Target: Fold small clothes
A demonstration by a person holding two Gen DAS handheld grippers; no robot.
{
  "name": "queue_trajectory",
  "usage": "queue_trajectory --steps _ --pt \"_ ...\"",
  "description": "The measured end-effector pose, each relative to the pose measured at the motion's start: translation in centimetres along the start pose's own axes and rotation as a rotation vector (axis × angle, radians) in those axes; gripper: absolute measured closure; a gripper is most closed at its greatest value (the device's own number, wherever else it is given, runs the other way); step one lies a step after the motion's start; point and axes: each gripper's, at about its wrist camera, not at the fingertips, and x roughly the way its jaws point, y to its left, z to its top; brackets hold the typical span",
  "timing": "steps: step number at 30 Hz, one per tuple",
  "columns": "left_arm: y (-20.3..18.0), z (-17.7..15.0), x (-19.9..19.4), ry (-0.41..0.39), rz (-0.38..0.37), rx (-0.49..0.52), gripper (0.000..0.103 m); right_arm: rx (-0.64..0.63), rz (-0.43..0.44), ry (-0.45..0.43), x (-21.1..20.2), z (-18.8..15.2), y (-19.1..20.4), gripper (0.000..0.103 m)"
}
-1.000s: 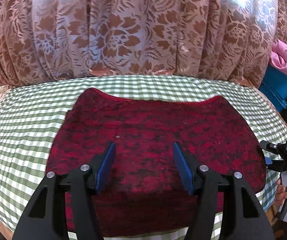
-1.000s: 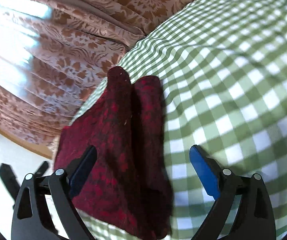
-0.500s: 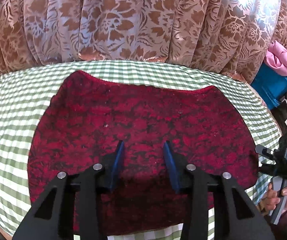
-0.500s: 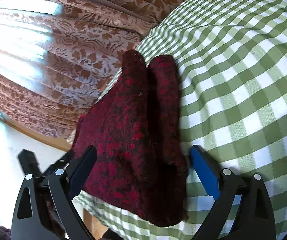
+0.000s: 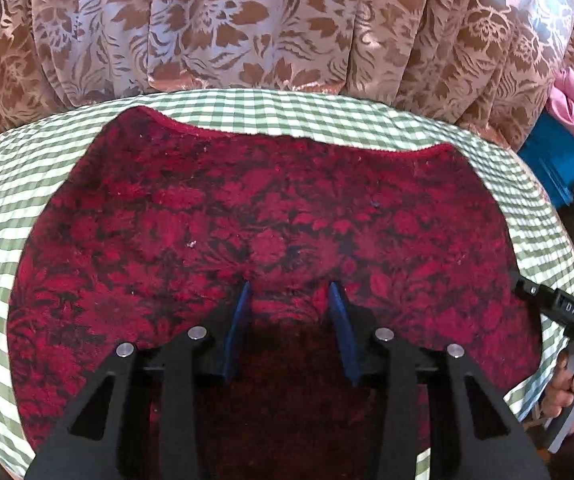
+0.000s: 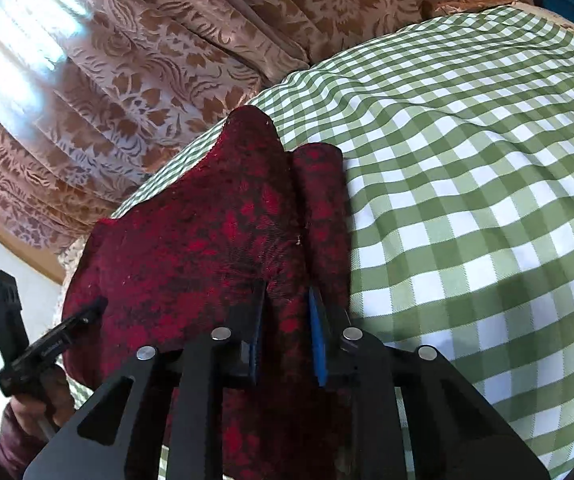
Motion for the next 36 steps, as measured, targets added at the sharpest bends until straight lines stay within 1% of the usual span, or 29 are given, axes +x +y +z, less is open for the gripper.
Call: queue_trajectory --steps 1,2,4,5,6,8,9,11,13,14,15,16,17,20,23,26,28,30,32,34,36 --pt "-0.2 -0.1 -0.4 -0.011 -0.003 0.002 0.063 0.019 0.026 -0.001 -0.4 0.0 -0.4 0.071" --pt "-0.2 -0.2 -1.1 -0.03 -0.016 -0.002 0.062 0.041 0.052 -0.004 -1.0 0.1 -0.8 0.049" --pt "-0.2 -0.4 -2.3 -0.068 -0.06 -0.01 0.062 0.083 0.058 -0.016 -2.3 -0.2 -1.7 0.013" --pt "-0.2 -0.5 -2.9 -0.082 -0.079 -0.011 0.062 0.087 0.082 -0.015 -2.6 -0.4 -2.0 0.013" --pt "-0.2 -0.6 -3.2 -0.091 -0.096 -0.014 0.064 0.1 0.125 0.014 -2.6 -0.8 -2.5 0.013" --pt "-0.3 -0.8 -3.6 -0.094 -0.144 -0.014 0.064 0.119 0.19 0.077 -1.8 -1.5 -2.5 0.013" --pt "-0.6 -1.1 -3.4 -0.084 -0.155 -0.004 0.065 0.126 0.219 0.111 -1.2 -2.1 -2.5 0.013" --pt "-0.7 -1.4 -2.6 -0.056 -0.157 -0.003 0.07 0.105 0.249 0.13 -0.5 -2.8 -1.7 0.013" --pt "-0.5 -1.6 -1.6 -0.02 -0.162 -0.012 0.07 0.115 0.272 0.144 -0.2 -2.9 -1.4 0.013" --pt "-0.4 -1.7 -1.0 0.0 -0.162 -0.012 0.07 0.123 0.286 0.15 0.0 -3.0 -1.3 0.015" --pt "-0.3 -1.7 -0.4 0.015 -0.164 -0.019 0.07 0.125 0.286 0.156 0.2 -3.0 -1.2 0.023" --pt "0.0 -1.7 0.1 0.029 -0.176 -0.04 0.07 0.129 0.267 0.167 0.5 -3.0 -1.0 0.048" --pt "0.3 -1.6 0.4 0.037 -0.187 -0.058 0.07 0.132 0.265 0.172 0.6 -3.1 -0.9 0.056" --pt "0.8 -1.3 0.7 0.047 -0.204 -0.079 0.069 0.102 0.256 0.141 -0.1 -2.7 0.9 0.067" --pt "1.2 -1.4 0.9 0.049 -0.223 -0.093 0.069 0.049 0.251 0.094 -1.6 -1.5 3.6 0.07" --pt "2.1 -1.3 1.1 0.052 -0.258 -0.125 0.069 -0.056 0.285 0.053 -3.2 -0.2 8.3 0.072" --pt "2.6 -1.4 1.2 0.051 -0.283 -0.15 0.07 -0.126 0.314 0.046 -3.7 0.3 11.4 0.072" --pt "3.0 -1.5 1.4 0.049 -0.301 -0.171 0.071 -0.194 0.345 0.055 -3.4 0.5 14.9 0.073" --pt "3.2 -1.6 1.5 0.044 -0.314 -0.182 0.072 -0.265 0.365 0.083 -2.2 0.2 18.6 0.073" --pt "3.7 -1.7 1.5 0.039 -0.339 -0.197 0.075 -0.317 0.361 0.11 -0.9 -0.3 21.2 0.073" --pt "4.7 -1.8 1.2 0.033 -0.368 -0.216 0.081 -0.372 0.35 0.133 0.3 -0.7 23.5 0.074"
